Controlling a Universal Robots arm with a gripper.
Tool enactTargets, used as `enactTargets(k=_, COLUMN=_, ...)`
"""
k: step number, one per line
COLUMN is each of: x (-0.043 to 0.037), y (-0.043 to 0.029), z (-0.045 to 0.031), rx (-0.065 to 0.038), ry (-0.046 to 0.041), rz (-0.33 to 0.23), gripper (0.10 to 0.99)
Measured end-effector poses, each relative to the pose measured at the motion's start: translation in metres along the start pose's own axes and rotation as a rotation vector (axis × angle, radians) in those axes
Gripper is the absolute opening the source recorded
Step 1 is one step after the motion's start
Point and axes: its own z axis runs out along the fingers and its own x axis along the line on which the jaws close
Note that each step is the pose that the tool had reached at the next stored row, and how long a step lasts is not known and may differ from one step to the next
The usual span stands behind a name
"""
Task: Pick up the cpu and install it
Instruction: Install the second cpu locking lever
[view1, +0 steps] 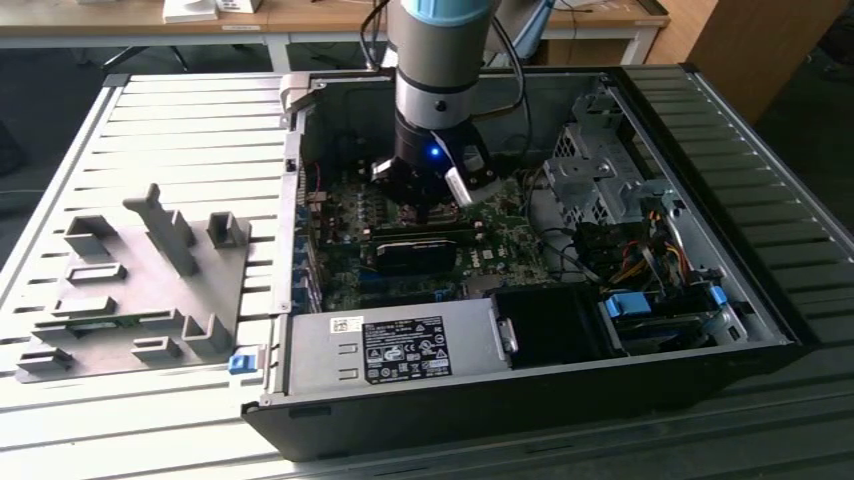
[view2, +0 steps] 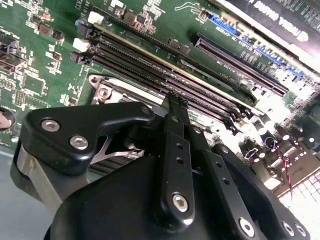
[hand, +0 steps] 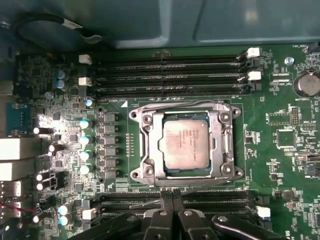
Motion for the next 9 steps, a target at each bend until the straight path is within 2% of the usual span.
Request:
enactTargets(k=3, x=0.0009, y=-0.0052, z=0.0000, rx=-0.025, ry=0.0014, rz=0.000, gripper=0.106)
enactTargets(k=6, x=0.0023, y=-0.0109, z=-0.0002, rx=-0.043, ry=0.0023, rz=-0.001, gripper=0.106)
enactTargets(k=9, x=0.0048, y=-0.0137, z=-0.0003, rx=-0.063, ry=0.0028, rz=-0.001, gripper=0.106)
